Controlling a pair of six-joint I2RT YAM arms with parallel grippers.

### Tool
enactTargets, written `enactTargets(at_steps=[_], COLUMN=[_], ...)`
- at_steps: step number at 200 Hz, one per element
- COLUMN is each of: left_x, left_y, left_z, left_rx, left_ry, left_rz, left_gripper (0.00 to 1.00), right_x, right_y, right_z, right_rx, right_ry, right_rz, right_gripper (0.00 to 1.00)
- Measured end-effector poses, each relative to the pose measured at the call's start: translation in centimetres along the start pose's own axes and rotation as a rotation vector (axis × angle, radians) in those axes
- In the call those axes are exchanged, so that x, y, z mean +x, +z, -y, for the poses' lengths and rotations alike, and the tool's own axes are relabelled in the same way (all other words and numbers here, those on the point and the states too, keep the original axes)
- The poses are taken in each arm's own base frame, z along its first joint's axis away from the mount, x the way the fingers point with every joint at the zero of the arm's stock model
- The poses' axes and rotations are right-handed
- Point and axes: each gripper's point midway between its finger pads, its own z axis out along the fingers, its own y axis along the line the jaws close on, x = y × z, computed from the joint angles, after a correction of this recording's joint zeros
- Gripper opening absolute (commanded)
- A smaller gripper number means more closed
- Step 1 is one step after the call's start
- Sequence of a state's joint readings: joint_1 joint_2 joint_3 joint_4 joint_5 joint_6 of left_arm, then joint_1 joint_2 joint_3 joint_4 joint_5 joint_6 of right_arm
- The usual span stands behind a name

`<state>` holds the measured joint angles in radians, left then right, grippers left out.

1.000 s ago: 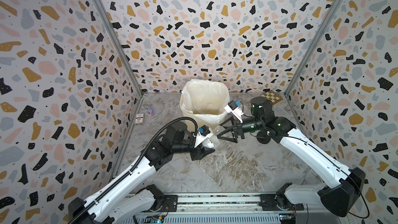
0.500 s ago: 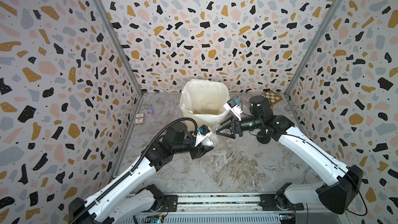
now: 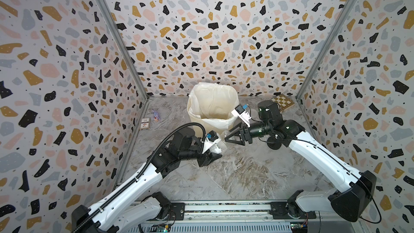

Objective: Empty the moldy dried flower tea in the jars
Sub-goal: Unscrew the lid from the jar.

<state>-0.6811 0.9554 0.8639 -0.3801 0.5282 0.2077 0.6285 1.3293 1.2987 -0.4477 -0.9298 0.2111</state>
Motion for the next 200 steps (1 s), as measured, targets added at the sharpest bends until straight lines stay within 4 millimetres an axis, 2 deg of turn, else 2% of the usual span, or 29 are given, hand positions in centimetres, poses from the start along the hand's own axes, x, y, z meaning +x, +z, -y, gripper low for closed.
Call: enactTargets(at_steps=[31,57,89,122,158,200], left_x=[0.1,-0.2,-1.4,-2.5,-2.7,-2.7], left_y=[-0.1,-0.3,-1.1,-1.8,-2.4,-2.6], left_z=[1.1,2.6,4.6,6.3,7.4,7.5], left_rx=[0.070,0.168,0.320,0.467,0.547,0.561], left_ry=[-0.029,-0.058,-0.111,-0.173,-0.201,-0.192], left_rz=[0.004,0.020,0.047,0.043,0.031,0.038], left_gripper=[0.54,0.54,0.55,0.55,0.55,0.56], right_x=[0.6,1.3,1.6,1.6,1.7,1.2], right_y=[-0.1,-0.6,-1.7,-2.3,-2.7,-3.9], right_z=[-0.9,-2.4,-4.7,-6.3,-7.0,-6.9], right_rx=[-0.053,-0.110,-0.181,-0.245,-0.287,-0.320], right_ry=[-0.058,-0.145,-0.289,-0.404,-0.447,-0.431], right_rz=[-0.012,-0.003,0.032,0.059,0.073,0.095], right_gripper=[0.53,0.53,0.53,0.53,0.52,0.50])
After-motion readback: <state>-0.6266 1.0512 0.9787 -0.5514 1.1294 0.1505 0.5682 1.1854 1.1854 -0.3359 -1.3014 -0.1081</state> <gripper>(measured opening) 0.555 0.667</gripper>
